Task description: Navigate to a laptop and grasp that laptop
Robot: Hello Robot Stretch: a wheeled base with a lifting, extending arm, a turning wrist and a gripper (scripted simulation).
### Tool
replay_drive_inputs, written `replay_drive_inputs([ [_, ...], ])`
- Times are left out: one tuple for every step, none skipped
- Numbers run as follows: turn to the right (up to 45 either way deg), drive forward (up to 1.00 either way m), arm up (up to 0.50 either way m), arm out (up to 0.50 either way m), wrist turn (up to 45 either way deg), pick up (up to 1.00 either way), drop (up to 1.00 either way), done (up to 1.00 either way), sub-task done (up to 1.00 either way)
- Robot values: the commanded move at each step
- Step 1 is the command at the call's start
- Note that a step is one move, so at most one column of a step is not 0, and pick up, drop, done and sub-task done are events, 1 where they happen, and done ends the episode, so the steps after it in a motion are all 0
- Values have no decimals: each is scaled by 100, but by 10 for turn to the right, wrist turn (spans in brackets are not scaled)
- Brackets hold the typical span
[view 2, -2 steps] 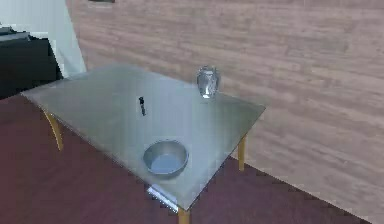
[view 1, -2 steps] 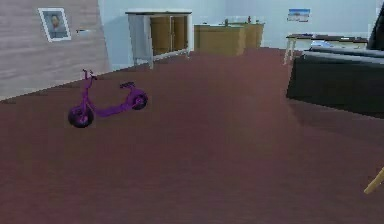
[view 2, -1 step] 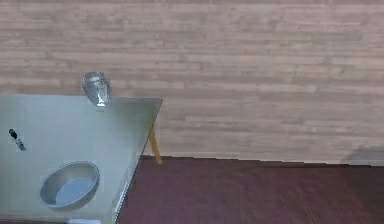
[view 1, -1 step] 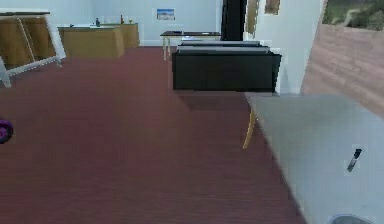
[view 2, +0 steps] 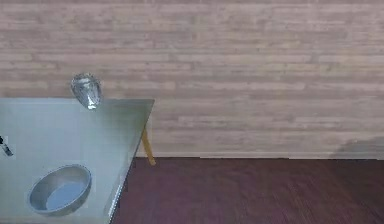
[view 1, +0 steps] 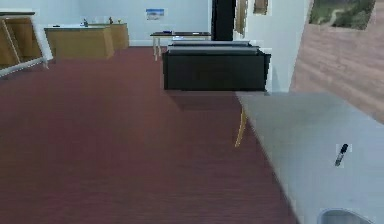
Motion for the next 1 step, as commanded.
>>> replay_drive_inputs([
  [-180,0,0,0,0,0,0,0,0],
])
